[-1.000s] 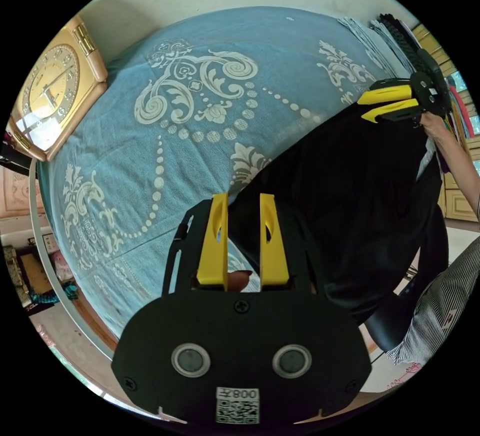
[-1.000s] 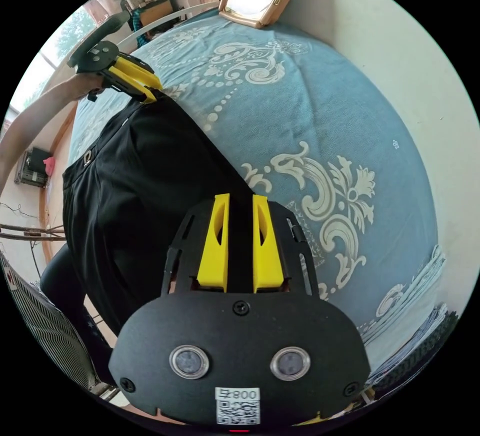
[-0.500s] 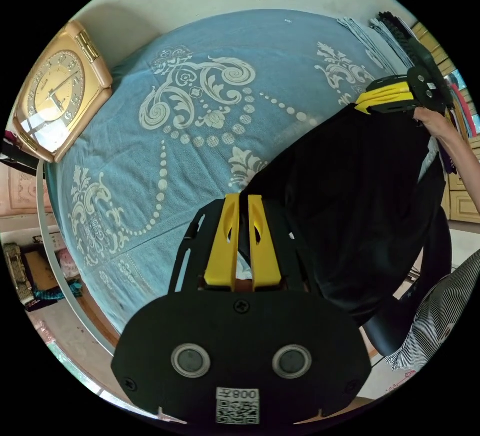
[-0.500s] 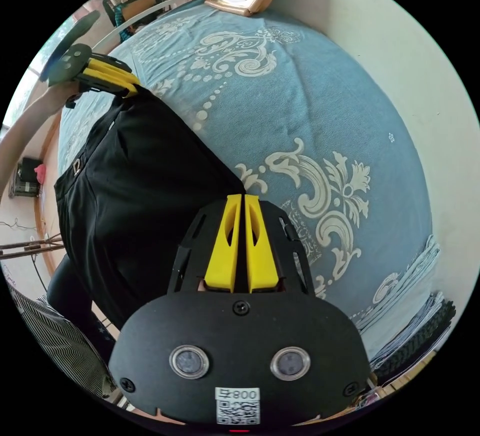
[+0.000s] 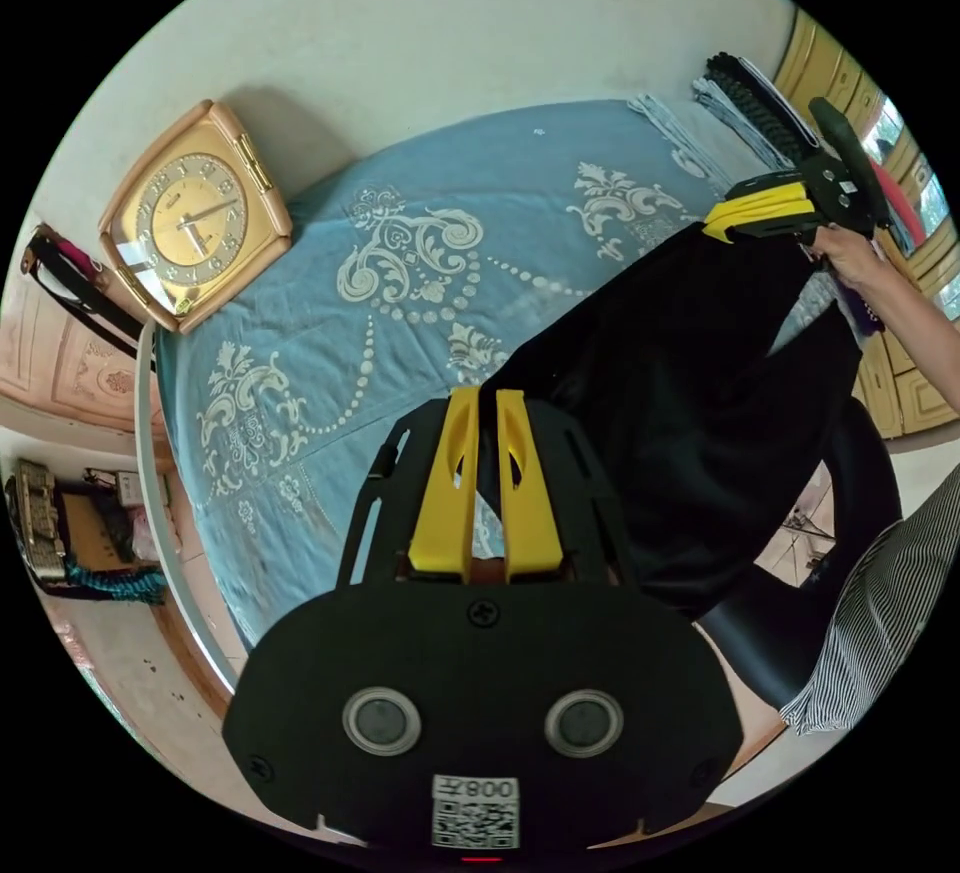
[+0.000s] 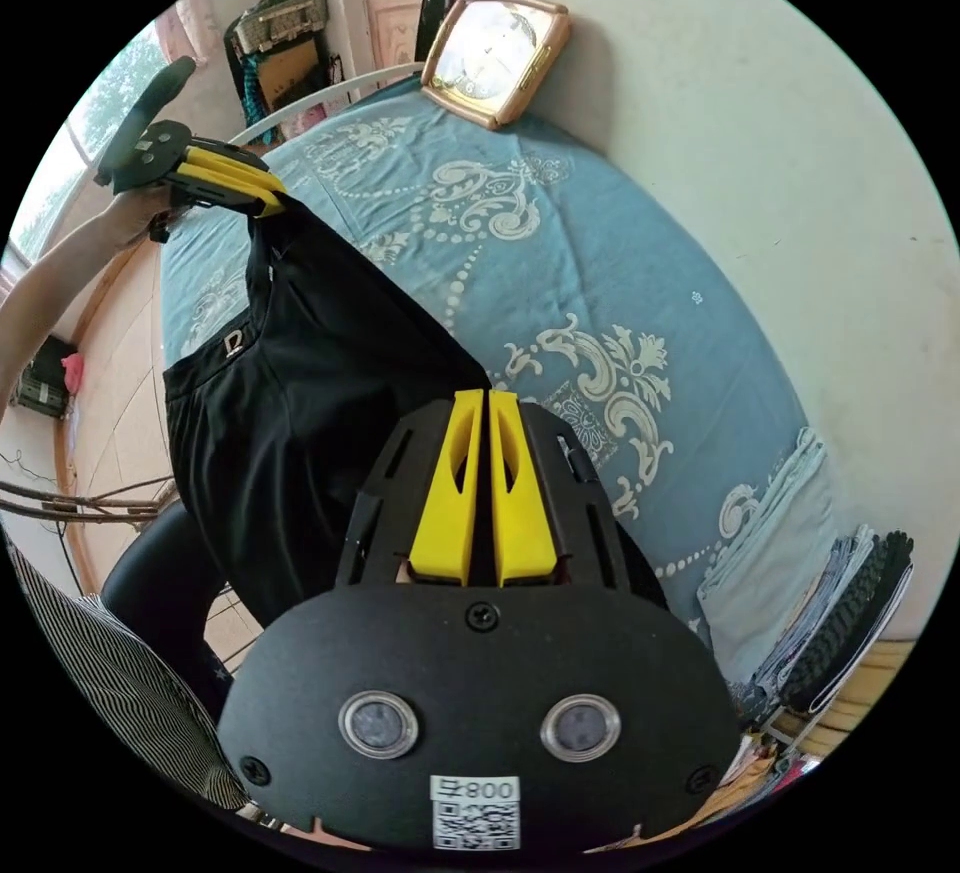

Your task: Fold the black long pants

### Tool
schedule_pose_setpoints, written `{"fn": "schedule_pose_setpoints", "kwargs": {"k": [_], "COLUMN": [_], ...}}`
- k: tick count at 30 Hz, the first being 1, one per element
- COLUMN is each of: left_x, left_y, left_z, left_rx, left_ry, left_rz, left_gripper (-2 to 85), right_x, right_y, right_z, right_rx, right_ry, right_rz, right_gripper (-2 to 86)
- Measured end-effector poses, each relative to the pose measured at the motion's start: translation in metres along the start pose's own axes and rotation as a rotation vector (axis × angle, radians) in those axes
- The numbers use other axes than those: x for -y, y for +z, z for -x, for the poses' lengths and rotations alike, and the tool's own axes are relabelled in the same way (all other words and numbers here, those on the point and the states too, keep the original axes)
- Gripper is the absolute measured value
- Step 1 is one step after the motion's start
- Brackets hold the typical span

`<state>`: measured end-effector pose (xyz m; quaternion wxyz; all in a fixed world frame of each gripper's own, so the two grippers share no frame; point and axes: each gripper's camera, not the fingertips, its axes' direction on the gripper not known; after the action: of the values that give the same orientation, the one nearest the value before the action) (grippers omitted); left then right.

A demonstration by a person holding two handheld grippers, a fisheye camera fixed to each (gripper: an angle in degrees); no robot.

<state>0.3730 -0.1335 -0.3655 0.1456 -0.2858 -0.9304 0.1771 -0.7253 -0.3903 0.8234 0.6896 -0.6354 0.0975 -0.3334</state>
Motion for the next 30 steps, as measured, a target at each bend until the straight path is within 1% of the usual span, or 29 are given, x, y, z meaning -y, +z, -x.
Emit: {"fn": "schedule_pose_setpoints", "kwargs": {"k": [5,8,11,16,20,30], "left_x": [-0.073,-0.122,-0.167,-0.238,-0.275,-0.349], "left_y": [-0.045,-0.062,-0.068,-0.061,-0.055,-0.05], "left_z": [-0.032,-0.056,-0.077,-0.097,-0.101,-0.107], "left_rx": [-0.01,-0.016,-0.005,-0.011,-0.035,-0.058], "left_ry": [0.037,0.075,0.097,0.066,0.025,0.004], "left_rz": [-0.041,-0.024,0.019,0.09,0.124,0.154], "left_gripper": [1.5,1.5,1.5,1.5,1.4,1.3], "right_x": [-0.06,-0.094,-0.121,-0.149,-0.161,-0.171], "right_y": [-0.059,-0.081,-0.094,-0.089,-0.079,-0.077], "right_z": [0.068,0.11,0.148,0.21,0.254,0.301], "right_rx": [-0.036,-0.053,-0.003,0.029,0.035,0.087], "right_ry": [-0.046,-0.086,-0.101,-0.175,-0.218,-0.187], "right_rz": [-0.035,-0.032,-0.01,0.079,0.146,0.191], "right_gripper": [0.6,0.6,0.7,0.7,0.7,0.7]}}
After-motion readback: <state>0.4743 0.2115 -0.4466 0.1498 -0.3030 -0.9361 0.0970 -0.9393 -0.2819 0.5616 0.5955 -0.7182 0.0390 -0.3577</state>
